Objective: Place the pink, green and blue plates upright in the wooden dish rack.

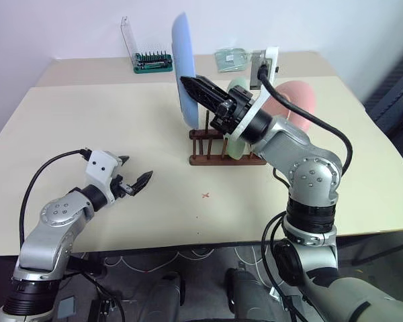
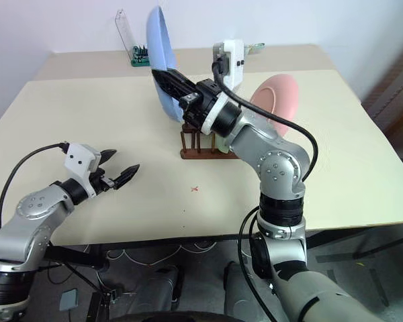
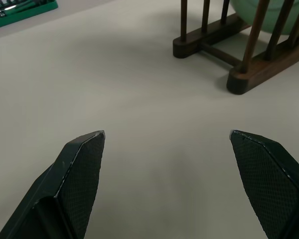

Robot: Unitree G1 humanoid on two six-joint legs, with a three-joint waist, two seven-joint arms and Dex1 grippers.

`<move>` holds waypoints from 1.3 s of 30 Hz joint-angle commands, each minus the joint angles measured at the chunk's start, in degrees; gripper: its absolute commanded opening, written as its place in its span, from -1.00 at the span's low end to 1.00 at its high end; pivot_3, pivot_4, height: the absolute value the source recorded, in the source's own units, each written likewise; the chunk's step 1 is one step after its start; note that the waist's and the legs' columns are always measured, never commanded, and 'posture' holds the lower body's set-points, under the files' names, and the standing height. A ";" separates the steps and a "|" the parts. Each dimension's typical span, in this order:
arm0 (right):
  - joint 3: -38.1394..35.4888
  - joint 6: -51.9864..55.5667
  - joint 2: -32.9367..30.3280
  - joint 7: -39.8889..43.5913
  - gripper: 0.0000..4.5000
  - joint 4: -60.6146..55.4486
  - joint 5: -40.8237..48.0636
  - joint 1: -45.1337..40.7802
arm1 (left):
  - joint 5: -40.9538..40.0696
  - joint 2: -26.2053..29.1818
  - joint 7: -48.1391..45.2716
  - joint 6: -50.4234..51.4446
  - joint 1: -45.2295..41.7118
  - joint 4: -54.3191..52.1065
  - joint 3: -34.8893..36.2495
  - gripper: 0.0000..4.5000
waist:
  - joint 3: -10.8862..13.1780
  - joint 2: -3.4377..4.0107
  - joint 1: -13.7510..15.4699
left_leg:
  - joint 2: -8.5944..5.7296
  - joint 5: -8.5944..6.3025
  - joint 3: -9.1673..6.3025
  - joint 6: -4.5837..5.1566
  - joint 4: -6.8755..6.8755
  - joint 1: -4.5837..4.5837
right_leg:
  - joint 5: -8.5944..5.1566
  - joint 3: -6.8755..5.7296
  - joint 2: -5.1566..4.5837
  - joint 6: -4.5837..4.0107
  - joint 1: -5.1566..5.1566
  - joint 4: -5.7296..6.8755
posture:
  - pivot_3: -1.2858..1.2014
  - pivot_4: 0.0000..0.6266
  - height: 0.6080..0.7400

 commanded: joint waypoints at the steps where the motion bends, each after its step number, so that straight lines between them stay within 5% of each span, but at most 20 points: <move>1: -1.36 0.10 0.14 -2.04 -1.00 -0.36 2.44 -1.63 | -0.51 -0.06 -0.82 -0.85 -0.85 -1.93 1.67 0.83 | 0.00 0.01 -0.02 | 0.00 0.00 0.00 0.00 0.00 0.00 | 0.00 0.00 0.00 0.00 0.00 0.00 | 0.03 -0.52 1.00; 15: -3.84 1.97 0.28 -9.47 -1.00 4.19 6.70 -2.13 | -1.52 -0.36 -3.84 0.85 2.02 -6.26 0.39 0.83 | 0.01 0.03 -0.08 | 0.01 0.00 0.01 0.01 -0.01 0.00 | 0.00 0.00 0.00 0.00 0.00 -0.01 | 0.03 -0.52 1.00; 19: -3.89 1.81 0.17 -10.11 -0.40 4.49 7.48 -2.20 | -1.09 -0.46 -3.98 0.80 1.82 -5.98 0.23 0.85 | 0.01 0.03 -0.09 | 0.01 0.00 0.01 0.01 -0.01 0.00 | 0.00 0.00 0.01 0.00 0.00 -0.01 | 0.03 -0.52 1.00; 25: -2.29 0.23 -0.91 -9.64 0.93 3.76 5.08 -2.40 | -0.69 -0.55 -4.12 0.79 1.61 -6.10 -0.48 0.85 | 0.01 0.03 -0.07 | 0.01 0.00 0.02 0.01 -0.01 0.00 | 0.00 0.00 0.01 0.00 0.00 -0.01 | 0.03 -0.52 1.00; 35: 2.87 -5.10 -5.29 -5.19 0.93 1.12 -2.62 -3.61 | -0.80 -0.66 -3.98 1.05 1.46 -6.40 -1.01 0.85 | 0.01 0.03 -0.08 | 0.01 0.00 0.02 0.01 -0.02 0.00 | -0.01 -0.01 0.01 0.01 0.00 -0.02 | 0.03 -0.52 1.00; 39: 5.58 -10.37 -15.17 3.23 0.93 -4.32 -9.43 -5.35 | -0.75 -0.88 -3.80 1.02 1.51 -6.38 -1.55 0.85 | 0.07 0.14 0.23 | 0.00 0.00 0.03 0.01 0.00 -0.02 | -0.01 -0.01 0.00 0.01 0.00 -0.04 | 0.03 -0.52 1.00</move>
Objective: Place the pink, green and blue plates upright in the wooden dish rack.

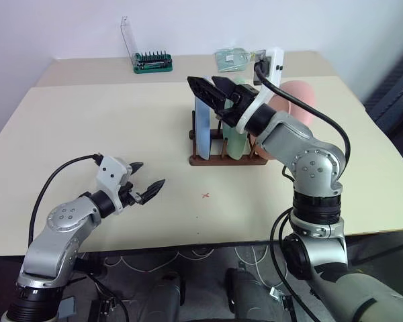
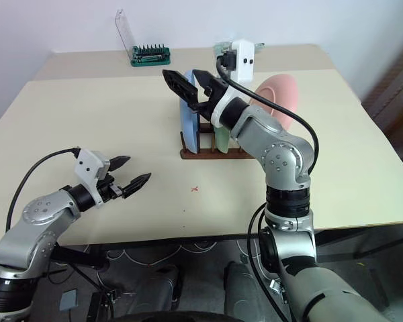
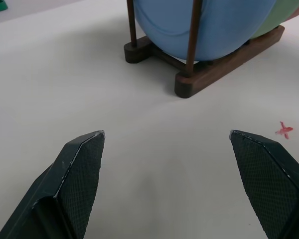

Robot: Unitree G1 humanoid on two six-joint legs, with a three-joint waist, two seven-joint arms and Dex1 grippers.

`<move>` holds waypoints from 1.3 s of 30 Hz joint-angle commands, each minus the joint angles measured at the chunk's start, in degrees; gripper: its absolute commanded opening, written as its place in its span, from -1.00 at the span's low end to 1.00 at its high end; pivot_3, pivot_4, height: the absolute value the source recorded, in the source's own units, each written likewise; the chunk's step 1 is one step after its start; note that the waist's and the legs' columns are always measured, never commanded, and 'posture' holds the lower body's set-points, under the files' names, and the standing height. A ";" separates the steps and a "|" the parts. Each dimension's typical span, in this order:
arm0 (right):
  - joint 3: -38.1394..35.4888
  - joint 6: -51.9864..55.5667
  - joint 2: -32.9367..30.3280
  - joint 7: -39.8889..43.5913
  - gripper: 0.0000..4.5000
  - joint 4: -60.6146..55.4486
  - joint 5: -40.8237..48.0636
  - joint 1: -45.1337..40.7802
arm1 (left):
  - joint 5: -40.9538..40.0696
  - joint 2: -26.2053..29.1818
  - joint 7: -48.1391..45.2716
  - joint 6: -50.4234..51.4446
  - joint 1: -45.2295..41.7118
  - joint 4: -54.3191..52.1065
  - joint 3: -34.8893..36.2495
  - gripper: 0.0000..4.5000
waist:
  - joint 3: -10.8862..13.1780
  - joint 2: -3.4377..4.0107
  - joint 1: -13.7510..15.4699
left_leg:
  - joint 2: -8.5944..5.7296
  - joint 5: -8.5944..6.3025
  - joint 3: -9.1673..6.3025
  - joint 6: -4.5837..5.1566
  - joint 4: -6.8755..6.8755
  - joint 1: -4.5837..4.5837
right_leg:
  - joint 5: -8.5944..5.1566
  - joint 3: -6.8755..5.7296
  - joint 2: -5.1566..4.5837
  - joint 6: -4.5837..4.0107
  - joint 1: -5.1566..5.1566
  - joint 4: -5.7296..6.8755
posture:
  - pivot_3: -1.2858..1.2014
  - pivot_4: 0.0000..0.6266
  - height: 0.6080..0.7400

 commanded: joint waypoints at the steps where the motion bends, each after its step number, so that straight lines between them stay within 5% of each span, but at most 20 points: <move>1: 0.05 -6.33 -8.91 7.95 0.93 -8.18 -5.14 -3.03 | 0.40 -0.21 -0.02 -0.49 -0.35 -2.07 0.27 0.85 | 0.02 0.04 0.34 | -0.02 -0.01 0.00 0.01 0.02 -0.04 | 0.00 -0.01 -0.02 0.01 0.00 -0.04 | 0.03 -0.52 1.00; 4: -4.52 -8.14 -16.53 10.50 0.93 -8.90 -6.57 -0.36 | 0.42 -0.21 -0.65 -0.52 -0.19 -1.81 -0.27 0.85 | -0.01 -0.01 0.37 | -0.01 -0.03 0.00 0.06 0.02 -0.03 | -0.02 -0.04 -0.03 0.03 0.06 -0.10 | 0.03 -0.52 1.00; 7: -11.77 -6.94 -21.96 9.84 0.57 -6.81 -5.73 2.59 | 0.79 0.00 -2.34 -1.12 -1.10 -0.16 -1.66 0.85 | -0.02 -0.03 0.44 | 0.00 -0.04 0.01 0.06 0.03 -0.02 | -0.02 -0.04 -0.03 0.02 0.11 -0.12 | 0.03 -0.52 1.00; 14: -18.05 -6.66 -35.34 10.76 -0.97 -8.10 -13.03 15.91 | 2.20 -1.15 -6.95 -2.91 -6.84 5.46 -6.27 0.85 | -0.01 0.00 0.43 | -0.02 -0.06 0.14 0.11 0.05 -0.04 | -0.03 -0.02 -0.11 0.02 0.12 -0.17 | 0.03 -0.52 1.00; 20: -14.16 -7.66 -41.25 10.57 -0.97 -8.11 -22.33 22.76 | 3.41 -3.45 -8.81 -4.29 -10.33 8.20 -9.26 0.85 | -0.03 0.11 0.28 | 0.03 -0.08 0.25 0.15 0.08 0.01 | -0.02 0.03 -0.10 0.03 0.12 -0.16 | 0.03 -0.52 1.00; 29: -4.98 -10.80 -38.99 15.37 -0.97 -9.88 -25.56 22.30 | 3.65 -3.58 -9.88 -5.88 -9.14 6.58 -8.20 0.85 | -0.02 0.12 0.44 | 0.02 -0.10 0.24 0.18 0.16 -0.03 | -0.03 0.04 -0.11 0.04 0.12 -0.16 | 0.03 -0.52 1.00; 39: -6.65 -12.42 -38.46 17.67 -0.97 -8.77 -26.54 22.57 | 4.74 -3.97 -9.06 -6.46 -8.28 6.92 -8.66 0.85 | -0.01 0.11 0.63 | 0.00 -0.13 0.21 0.24 0.28 -0.06 | -0.03 0.03 -0.11 0.05 0.17 -0.17 | 0.03 -0.52 1.00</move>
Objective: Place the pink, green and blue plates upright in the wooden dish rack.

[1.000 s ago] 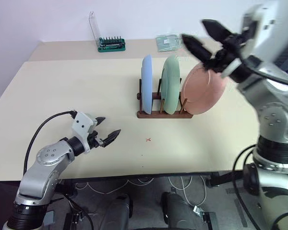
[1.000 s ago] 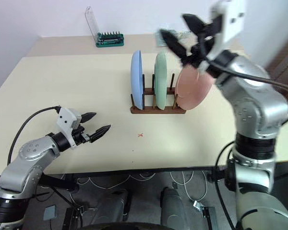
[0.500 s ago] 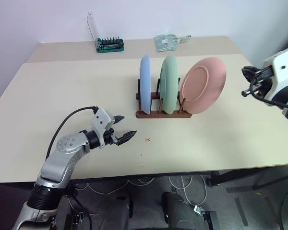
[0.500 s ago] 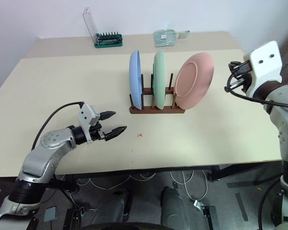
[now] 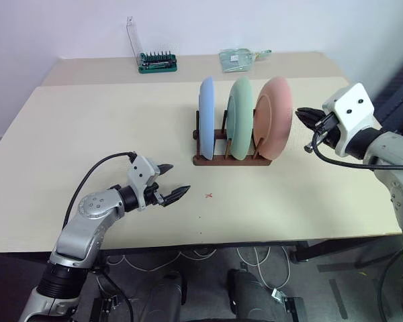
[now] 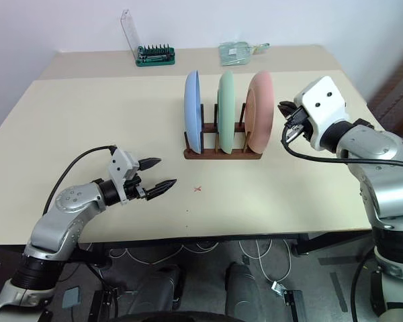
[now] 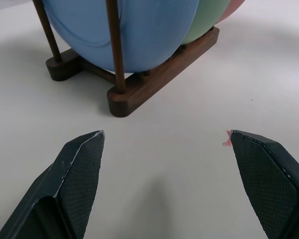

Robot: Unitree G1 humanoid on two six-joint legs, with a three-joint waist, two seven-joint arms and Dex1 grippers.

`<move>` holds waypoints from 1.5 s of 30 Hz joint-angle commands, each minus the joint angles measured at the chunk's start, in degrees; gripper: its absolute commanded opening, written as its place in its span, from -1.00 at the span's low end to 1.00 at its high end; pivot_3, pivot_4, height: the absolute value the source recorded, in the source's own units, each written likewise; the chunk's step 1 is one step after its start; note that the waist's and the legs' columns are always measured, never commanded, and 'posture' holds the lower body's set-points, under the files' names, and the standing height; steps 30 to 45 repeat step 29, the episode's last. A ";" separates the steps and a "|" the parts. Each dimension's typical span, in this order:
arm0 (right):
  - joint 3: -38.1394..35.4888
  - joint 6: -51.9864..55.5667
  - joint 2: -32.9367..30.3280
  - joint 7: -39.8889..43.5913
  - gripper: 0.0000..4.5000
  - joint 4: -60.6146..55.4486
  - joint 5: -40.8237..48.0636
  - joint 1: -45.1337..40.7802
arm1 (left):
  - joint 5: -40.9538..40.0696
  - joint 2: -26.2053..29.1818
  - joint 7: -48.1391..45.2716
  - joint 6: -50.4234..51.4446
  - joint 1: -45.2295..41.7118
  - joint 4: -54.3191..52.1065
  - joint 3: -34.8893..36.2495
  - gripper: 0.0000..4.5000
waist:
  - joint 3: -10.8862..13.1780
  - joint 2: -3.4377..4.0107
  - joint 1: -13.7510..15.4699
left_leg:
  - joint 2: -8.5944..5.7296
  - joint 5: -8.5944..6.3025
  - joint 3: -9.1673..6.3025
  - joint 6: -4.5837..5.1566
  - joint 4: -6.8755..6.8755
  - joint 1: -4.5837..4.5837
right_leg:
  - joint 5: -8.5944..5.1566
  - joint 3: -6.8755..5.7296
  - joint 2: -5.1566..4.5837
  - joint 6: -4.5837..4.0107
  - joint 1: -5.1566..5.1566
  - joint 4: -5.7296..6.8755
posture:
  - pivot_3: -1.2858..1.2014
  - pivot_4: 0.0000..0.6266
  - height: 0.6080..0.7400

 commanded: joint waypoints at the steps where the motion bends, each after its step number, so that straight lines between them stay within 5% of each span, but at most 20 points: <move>1: -2.69 -0.92 -0.60 -0.41 -0.97 0.33 -1.84 0.72 | 0.56 -0.29 0.17 -1.40 -0.47 -1.50 0.42 0.85 | 0.00 0.00 -0.05 | 0.00 0.00 0.00 0.00 0.00 0.00 | 0.00 0.00 0.00 0.00 0.00 0.00 | 0.03 -0.52 1.00; 15: -9.66 -13.11 7.69 -4.04 -0.97 14.45 -4.47 9.99 | 8.60 0.03 10.95 -10.52 -2.38 14.58 8.95 0.85 | 0.00 0.05 -0.56 | 0.00 0.00 0.04 0.00 0.00 0.10 | 0.01 0.02 0.02 0.02 0.05 0.05 | 0.03 -0.52 1.00; 29: -10.23 -15.41 10.26 9.55 -0.97 15.89 6.05 13.53 | 6.79 2.92 8.83 -10.98 3.87 11.28 13.28 0.85 | -0.02 0.05 -0.26 | 0.01 -0.01 -0.01 0.01 0.04 0.11 | 0.01 0.01 0.02 0.01 0.10 0.06 | 0.03 -0.52 1.00; 45: -10.23 -15.41 10.26 9.55 -0.97 15.89 6.05 13.53 | 6.79 2.92 8.83 -10.98 3.87 11.28 13.28 0.85 | -0.02 0.05 -0.26 | 0.01 -0.01 -0.01 0.01 0.04 0.11 | 0.01 0.01 0.02 0.01 0.10 0.06 | 0.03 -0.52 1.00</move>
